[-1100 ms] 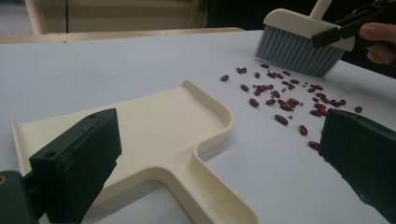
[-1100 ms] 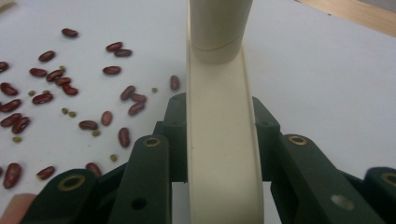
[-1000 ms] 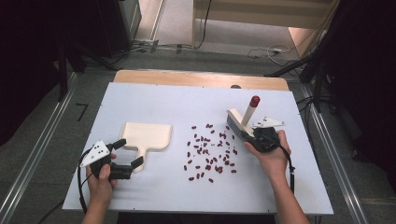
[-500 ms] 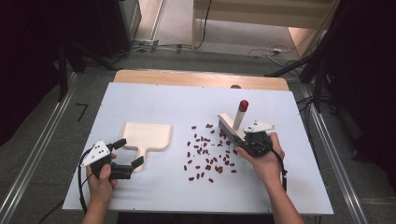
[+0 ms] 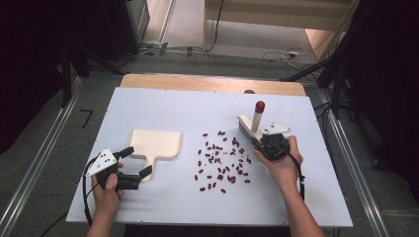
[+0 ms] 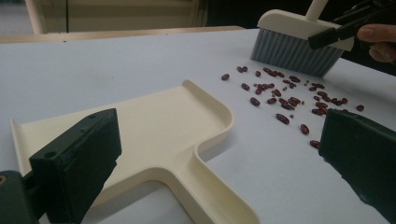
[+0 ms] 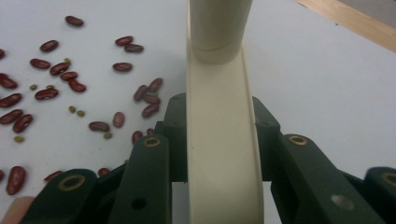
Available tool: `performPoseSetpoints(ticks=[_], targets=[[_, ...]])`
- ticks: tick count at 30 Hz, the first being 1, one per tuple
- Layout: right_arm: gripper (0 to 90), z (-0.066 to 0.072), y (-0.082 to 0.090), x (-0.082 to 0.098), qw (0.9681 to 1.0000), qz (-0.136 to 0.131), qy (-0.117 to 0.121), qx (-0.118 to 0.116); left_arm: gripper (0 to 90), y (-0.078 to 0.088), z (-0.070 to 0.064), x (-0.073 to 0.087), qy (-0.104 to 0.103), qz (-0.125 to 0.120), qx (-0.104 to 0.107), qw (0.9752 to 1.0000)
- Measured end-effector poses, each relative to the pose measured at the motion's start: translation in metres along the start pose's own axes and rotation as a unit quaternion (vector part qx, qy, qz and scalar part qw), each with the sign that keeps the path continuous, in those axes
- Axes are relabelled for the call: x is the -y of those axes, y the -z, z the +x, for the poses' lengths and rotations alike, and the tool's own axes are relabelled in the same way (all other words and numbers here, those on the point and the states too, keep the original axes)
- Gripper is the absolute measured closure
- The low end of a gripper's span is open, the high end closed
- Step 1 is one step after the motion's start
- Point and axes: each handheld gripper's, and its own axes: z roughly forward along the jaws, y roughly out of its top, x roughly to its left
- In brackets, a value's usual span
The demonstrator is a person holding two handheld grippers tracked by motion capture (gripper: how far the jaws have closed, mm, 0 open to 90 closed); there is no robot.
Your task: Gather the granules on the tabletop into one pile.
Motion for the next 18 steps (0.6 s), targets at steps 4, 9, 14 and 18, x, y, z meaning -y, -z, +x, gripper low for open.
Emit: performPoseSetpoints(ticks=[4,9,14,18], targets=[[65.3,0.01,-0.001,0.0,0.9999,0.004,0.002,-0.013,0.0,0.0,0.0,0.0,-0.002,0.002,0.0,1.0],[65.4,0.019,0.003,0.001,0.9994,0.0,-0.002,-0.034,0.0,-0.001,0.0,0.0,-0.003,0.003,-0.001,1.0],[65.3,0.032,0.007,0.001,0.9983,-0.005,0.004,-0.058,0.0,-0.001,-0.001,0.0,-0.003,0.004,-0.001,1.0],[65.3,0.041,0.009,0.001,0.9976,-0.009,0.008,-0.068,0.0,-0.001,-0.001,0.0,-0.004,0.005,-0.001,1.0]])
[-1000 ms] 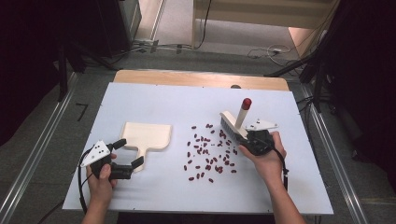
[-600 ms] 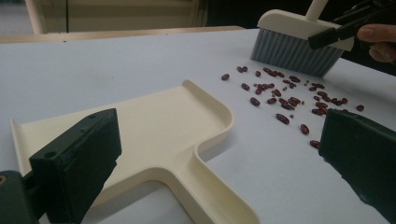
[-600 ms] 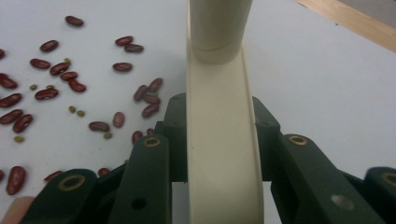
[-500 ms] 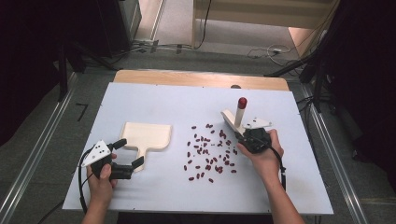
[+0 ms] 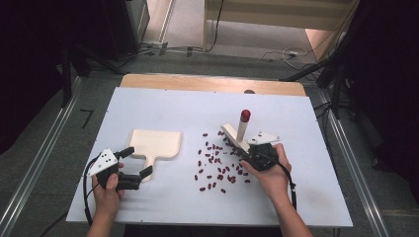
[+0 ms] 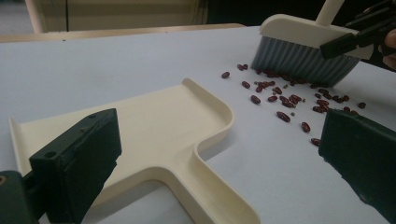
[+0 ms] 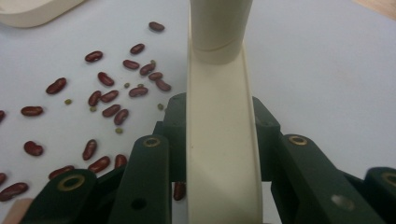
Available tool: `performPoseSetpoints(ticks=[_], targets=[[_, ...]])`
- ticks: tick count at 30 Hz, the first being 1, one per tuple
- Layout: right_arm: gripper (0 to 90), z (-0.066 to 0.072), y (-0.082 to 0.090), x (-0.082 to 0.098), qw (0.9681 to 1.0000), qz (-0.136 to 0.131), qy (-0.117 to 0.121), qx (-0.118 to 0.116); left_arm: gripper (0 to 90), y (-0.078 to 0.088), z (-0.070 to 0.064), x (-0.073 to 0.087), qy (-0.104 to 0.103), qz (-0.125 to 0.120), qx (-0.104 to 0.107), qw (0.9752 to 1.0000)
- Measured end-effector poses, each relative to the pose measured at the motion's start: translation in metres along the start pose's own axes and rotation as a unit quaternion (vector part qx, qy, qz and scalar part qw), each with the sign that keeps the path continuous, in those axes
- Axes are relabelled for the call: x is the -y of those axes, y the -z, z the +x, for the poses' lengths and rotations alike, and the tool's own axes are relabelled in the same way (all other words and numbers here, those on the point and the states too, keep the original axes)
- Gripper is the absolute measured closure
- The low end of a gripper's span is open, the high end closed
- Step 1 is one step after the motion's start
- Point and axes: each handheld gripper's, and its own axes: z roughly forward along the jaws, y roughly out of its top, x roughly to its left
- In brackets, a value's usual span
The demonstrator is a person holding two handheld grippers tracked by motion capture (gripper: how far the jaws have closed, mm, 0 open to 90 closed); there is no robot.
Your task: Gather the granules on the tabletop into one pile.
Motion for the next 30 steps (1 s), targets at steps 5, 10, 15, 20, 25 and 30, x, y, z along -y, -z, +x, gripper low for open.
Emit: performPoseSetpoints(ticks=[5,10,15,20,25,30], targets=[[65.2,0.009,0.002,-0.001,0.9999,0.0,0.008,-0.011,0.0,0.0,0.0,0.0,-0.001,0.001,0.0,1.0],[65.2,0.012,0.005,-0.002,0.9998,-0.003,0.009,-0.019,0.0,0.0,0.0,0.0,-0.001,0.001,0.0,1.0],[65.2,-0.004,0.008,-0.011,0.9998,-0.019,-0.003,-0.005,0.0,0.0,0.0,0.0,-0.001,0.002,0.0,1.0],[65.2,-0.021,-0.006,-0.021,0.9995,-0.025,0.003,0.018,0.0,0.0,0.0,0.0,-0.002,0.002,0.0,1.0],[65.2,-0.026,-0.025,-0.023,0.9995,-0.011,0.014,0.028,0.0,0.0,0.0,0.0,-0.002,0.002,0.001,1.0],[65.1,-0.012,-0.024,-0.021,0.999,-0.006,0.042,-0.01,0.0,-0.001,0.0,0.0,-0.003,0.004,0.001,1.0]])
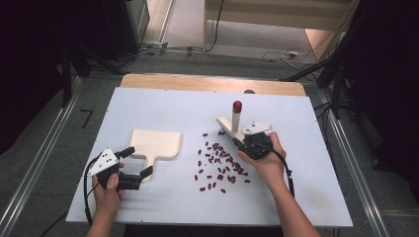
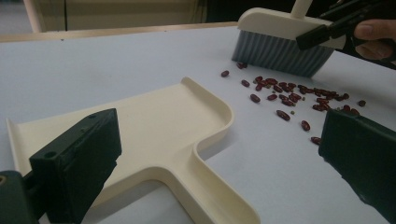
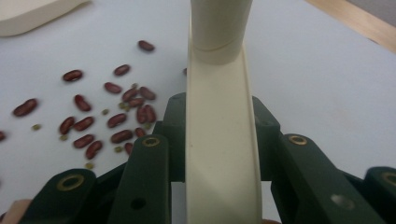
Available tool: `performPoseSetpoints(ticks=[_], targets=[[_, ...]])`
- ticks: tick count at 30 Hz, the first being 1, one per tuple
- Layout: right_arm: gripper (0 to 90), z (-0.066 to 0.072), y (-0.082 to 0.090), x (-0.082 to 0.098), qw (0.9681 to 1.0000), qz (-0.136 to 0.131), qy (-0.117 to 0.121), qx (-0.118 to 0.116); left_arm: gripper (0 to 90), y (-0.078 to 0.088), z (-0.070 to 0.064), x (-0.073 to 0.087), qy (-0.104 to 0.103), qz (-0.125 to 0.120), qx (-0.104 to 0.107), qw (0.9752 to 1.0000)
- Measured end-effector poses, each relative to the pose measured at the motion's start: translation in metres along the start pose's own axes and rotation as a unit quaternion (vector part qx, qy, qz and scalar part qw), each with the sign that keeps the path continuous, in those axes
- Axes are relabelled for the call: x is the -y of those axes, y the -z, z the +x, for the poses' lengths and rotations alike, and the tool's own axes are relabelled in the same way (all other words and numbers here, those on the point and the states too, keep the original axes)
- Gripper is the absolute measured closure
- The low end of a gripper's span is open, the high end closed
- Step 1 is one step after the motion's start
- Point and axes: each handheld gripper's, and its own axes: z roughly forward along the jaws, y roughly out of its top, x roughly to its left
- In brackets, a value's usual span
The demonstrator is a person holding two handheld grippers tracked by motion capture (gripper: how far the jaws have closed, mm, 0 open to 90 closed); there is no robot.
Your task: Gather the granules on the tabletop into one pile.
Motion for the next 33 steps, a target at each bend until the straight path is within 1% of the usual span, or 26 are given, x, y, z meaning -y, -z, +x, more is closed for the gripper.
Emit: performPoseSetpoints(ticks=[2,6,7,9,10,12,14,16,18,19,20,21,23,25,26,27,28,30,31,33], targets=[[65.1,0.004,0.002,0.001,1.0,0.002,0.005,-0.004,0.0,0.0,0.0,0.0,-0.001,0.001,0.0,1.0],[65.1,0.009,0.008,0.004,0.9996,-0.004,-0.005,-0.027,0.0,0.0,-0.001,0.0,-0.002,0.001,0.0,1.0],[65.2,0.01,0.01,0.004,0.9995,-0.007,-0.001,-0.03,0.0,0.0,-0.001,0.0,-0.002,0.001,-0.001,1.0],[65.2,0.012,0.014,0.005,0.9996,-0.01,-0.005,-0.025,0.0,-0.001,-0.001,0.0,-0.003,0.001,-0.001,1.0],[65.2,0.012,0.017,0.004,0.9996,-0.016,-0.005,-0.023,0.0,-0.001,-0.001,0.0,-0.002,0.001,-0.001,1.0],[65.1,0.013,0.025,0.003,0.9992,-0.028,-0.009,-0.026,0.0,-0.001,-0.001,0.0,-0.002,0.001,-0.001,1.0],[65.1,0.019,0.037,0.0,0.9975,-0.044,-0.017,-0.052,0.0,-0.001,-0.001,0.0,-0.002,0.002,-0.001,1.0],[65.1,0.028,0.045,-0.001,0.9962,-0.05,-0.015,-0.07,0.0,-0.001,-0.001,0.0,-0.002,0.002,-0.001,1.0],[65.1,0.041,0.051,0.0,0.9938,-0.053,-0.015,-0.096,0.0,-0.001,-0.001,0.0,-0.003,0.003,-0.002,1.0],[65.1,0.049,0.053,0.002,0.9919,-0.055,-0.017,-0.113,0.0,-0.001,-0.001,0.0,-0.003,0.003,-0.001,1.0],[65.1,0.054,0.055,0.003,0.9908,-0.053,-0.021,-0.123,0.0,-0.001,-0.001,0.0,-0.003,0.003,-0.001,1.0],[65.1,0.062,0.055,0.005,0.9888,-0.05,-0.019,-0.139,0.0,-0.001,-0.001,0.0,-0.003,0.003,-0.001,1.0],[65.1,0.073,0.054,0.008,0.9863,-0.046,-0.019,-0.157,0.0,-0.001,-0.001,0.0,-0.003,0.002,-0.001,1.0],[65.1,0.084,0.051,0.011,0.9829,-0.037,-0.024,-0.179,0.0,-0.001,-0.001,0.0,-0.004,0.003,-0.002,1.0],[65.1,0.09,0.049,0.013,0.9801,-0.032,-0.028,-0.194,0.0,-0.001,-0.001,0.0,-0.003,0.003,-0.002,1.0],[65.1,0.094,0.047,0.014,0.9773,-0.03,-0.03,-0.208,0.0,-0.001,-0.001,0.0,-0.003,0.003,-0.001,1.0],[65.1,0.096,0.044,0.015,0.9731,-0.026,-0.034,-0.226,0.0,-0.001,-0.001,0.0,-0.003,0.003,-0.001,1.0],[65.1,0.1,0.039,0.017,0.9675,-0.019,-0.043,-0.248,0.0,-0.001,-0.001,0.0,-0.004,0.003,-0.001,1.0],[65.1,0.101,0.036,0.018,0.9658,-0.015,-0.045,-0.255,0.0,-0.001,-0.001,0.0,-0.004,0.003,-0.001,1.0],[65.1,0.102,0.031,0.021,0.9655,-0.008,-0.048,-0.256,0.0,-0.001,-0.001,0.0,-0.003,0.003,-0.001,1.0]])
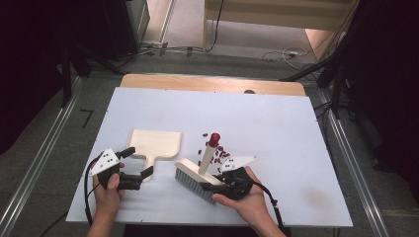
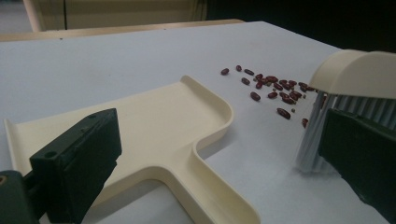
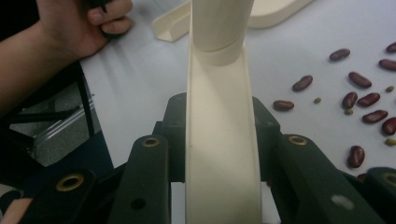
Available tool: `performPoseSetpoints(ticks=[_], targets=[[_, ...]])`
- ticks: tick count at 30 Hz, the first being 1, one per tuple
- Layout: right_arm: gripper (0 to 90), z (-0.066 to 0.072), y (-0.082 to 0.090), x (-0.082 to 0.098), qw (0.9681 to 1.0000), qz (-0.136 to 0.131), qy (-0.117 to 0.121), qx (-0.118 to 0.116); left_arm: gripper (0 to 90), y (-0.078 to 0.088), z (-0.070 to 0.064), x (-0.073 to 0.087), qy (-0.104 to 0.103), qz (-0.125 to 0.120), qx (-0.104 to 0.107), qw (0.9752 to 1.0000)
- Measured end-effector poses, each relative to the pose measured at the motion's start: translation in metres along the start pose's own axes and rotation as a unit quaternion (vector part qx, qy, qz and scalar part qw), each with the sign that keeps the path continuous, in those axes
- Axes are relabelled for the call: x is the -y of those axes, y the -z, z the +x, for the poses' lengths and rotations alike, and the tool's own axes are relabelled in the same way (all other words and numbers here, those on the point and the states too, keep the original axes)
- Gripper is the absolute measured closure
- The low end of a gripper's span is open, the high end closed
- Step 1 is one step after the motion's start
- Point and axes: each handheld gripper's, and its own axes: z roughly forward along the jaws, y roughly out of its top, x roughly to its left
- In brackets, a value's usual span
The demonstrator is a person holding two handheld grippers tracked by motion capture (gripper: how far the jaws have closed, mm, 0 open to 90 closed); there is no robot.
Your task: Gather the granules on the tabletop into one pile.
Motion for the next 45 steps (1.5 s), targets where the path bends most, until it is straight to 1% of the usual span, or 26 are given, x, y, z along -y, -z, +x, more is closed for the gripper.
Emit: performPoseSetpoints(ticks=[2,4,6,7,8,13,17,19,22,24,25,27,30,32,34,37,38,40,42,45], targets=[[65.1,-0.007,0.001,0.001,0.9999,-0.005,-0.007,0.006,0.0,0.0,0.0,0.0,0.0,0.001,0.0,1.0],[65.1,-0.014,0.003,0.002,0.9997,-0.003,-0.011,0.024,0.0,0.0,0.0,0.0,0.0,0.0,0.0,1.0],[65.1,-0.022,0.005,0.004,0.9993,-0.007,-0.024,0.026,0.0,0.0,0.0,0.0,-0.001,0.001,0.0,1.0],[65.1,-0.027,0.006,0.005,0.9991,-0.006,-0.027,0.032,0.0,0.0,0.0,0.0,-0.001,0.001,0.0,1.0],[65.2,-0.032,0.008,0.007,0.9988,-0.009,-0.037,0.032,0.0,0.0,0.0,0.0,-0.001,0.001,0.0,1.0],[65.1,-0.049,0.015,0.01,0.9971,-0.021,-0.051,0.053,0.0,-0.001,0.0,0.0,-0.001,0.001,0.0,1.0],[65.2,-0.063,0.024,0.011,0.9946,-0.031,-0.064,0.076,0.0,0.0,0.0,0.0,-0.001,0.002,0.0,1.0],[65.1,-0.071,0.03,0.012,0.9928,-0.037,-0.073,0.088,0.0,0.0,0.0,0.0,-0.001,0.001,0.0,1.0],[65.1,-0.079,0.037,0.014,0.9904,-0.043,-0.08,0.105,0.0,-0.001,0.0,0.0,-0.002,0.002,0.0,1.0],[65.1,-0.083,0.041,0.014,0.9887,-0.044,-0.08,0.119,0.0,-0.001,0.0,0.0,-0.001,0.001,0.0,1.0],[65.1,-0.084,0.044,0.014,0.9881,-0.047,-0.084,0.12,0.0,-0.001,0.0,0.0,-0.001,0.002,0.0,1.0],[65.1,-0.083,0.047,0.012,0.9878,-0.049,-0.081,0.123,0.0,-0.001,0.0,0.0,-0.002,0.002,0.0,1.0],[65.1,-0.075,0.049,0.004,0.9888,-0.059,-0.072,0.117,0.0,-0.001,0.0,0.0,-0.003,0.003,0.0,1.0],[65.1,-0.069,0.046,-0.003,0.9895,-0.065,-0.066,0.111,0.0,-0.001,-0.001,0.0,-0.003,0.004,-0.001,1.0],[65.1,-0.063,0.038,-0.011,0.99,-0.064,-0.064,0.108,0.0,-0.001,-0.001,0.0,-0.003,0.004,-0.001,1.0],[65.1,-0.057,0.022,-0.021,0.9904,-0.062,-0.066,0.104,0.0,-0.001,0.0,0.0,-0.003,0.003,0.001,1.0],[65.1,-0.055,0.016,-0.024,0.99,-0.064,-0.072,0.104,0.0,-0.001,0.0,0.0,-0.003,0.003,0.001,1.0],[65.1,-0.052,0.007,-0.03,0.99,-0.066,-0.081,0.094,0.0,-0.001,0.0,0.0,-0.004,0.003,0.001,1.0],[65.1,-0.049,-0.002,-0.035,0.9897,-0.065,-0.084,0.096,0.0,-0.001,0.0,0.0,-0.004,0.003,0.001,1.0],[65.1,-0.05,-0.013,-0.038,0.9899,-0.059,-0.09,0.092,0.0,-0.001,0.0,0.0,-0.004,0.003,0.002,1.0]])
